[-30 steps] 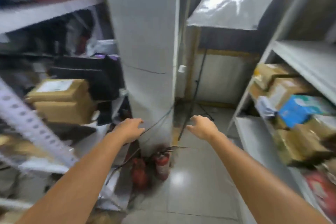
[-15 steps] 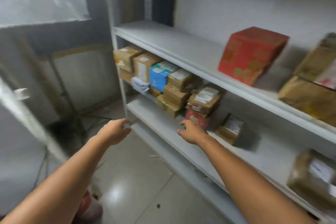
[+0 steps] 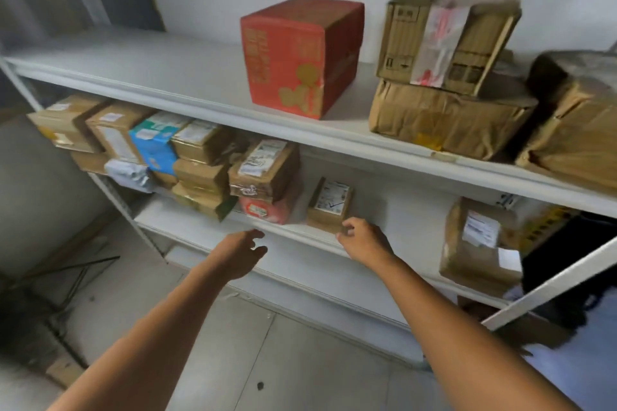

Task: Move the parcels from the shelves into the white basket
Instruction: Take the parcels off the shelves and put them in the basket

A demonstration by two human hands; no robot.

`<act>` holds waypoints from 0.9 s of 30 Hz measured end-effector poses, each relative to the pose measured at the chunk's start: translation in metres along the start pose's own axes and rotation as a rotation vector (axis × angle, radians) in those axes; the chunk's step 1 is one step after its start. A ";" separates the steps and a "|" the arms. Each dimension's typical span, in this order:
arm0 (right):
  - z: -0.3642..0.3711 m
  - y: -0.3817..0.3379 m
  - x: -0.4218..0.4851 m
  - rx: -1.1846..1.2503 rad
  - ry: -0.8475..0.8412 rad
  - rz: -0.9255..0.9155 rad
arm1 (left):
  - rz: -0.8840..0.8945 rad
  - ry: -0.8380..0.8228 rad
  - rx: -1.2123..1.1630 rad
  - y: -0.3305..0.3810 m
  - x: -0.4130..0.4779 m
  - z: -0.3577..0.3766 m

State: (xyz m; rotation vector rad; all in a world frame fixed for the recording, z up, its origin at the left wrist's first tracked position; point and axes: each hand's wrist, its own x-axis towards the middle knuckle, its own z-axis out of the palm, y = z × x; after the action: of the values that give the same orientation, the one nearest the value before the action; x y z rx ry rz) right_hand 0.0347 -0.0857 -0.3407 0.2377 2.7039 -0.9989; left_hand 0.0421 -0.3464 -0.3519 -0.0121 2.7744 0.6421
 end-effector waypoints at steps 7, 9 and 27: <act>0.031 0.043 0.076 0.147 0.122 0.113 | 0.008 -0.086 -0.079 -0.018 0.093 0.060; 0.042 0.052 0.099 0.181 0.158 0.133 | 0.031 -0.070 -0.153 -0.018 0.119 0.074; 0.083 0.061 0.167 0.702 0.271 0.081 | 0.115 -0.051 -0.755 0.038 0.211 0.106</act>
State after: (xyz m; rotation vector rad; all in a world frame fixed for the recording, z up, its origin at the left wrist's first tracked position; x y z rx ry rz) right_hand -0.0962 -0.0828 -0.4870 0.6387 2.4143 -1.9772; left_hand -0.1325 -0.2545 -0.4869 0.0047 2.3289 1.6419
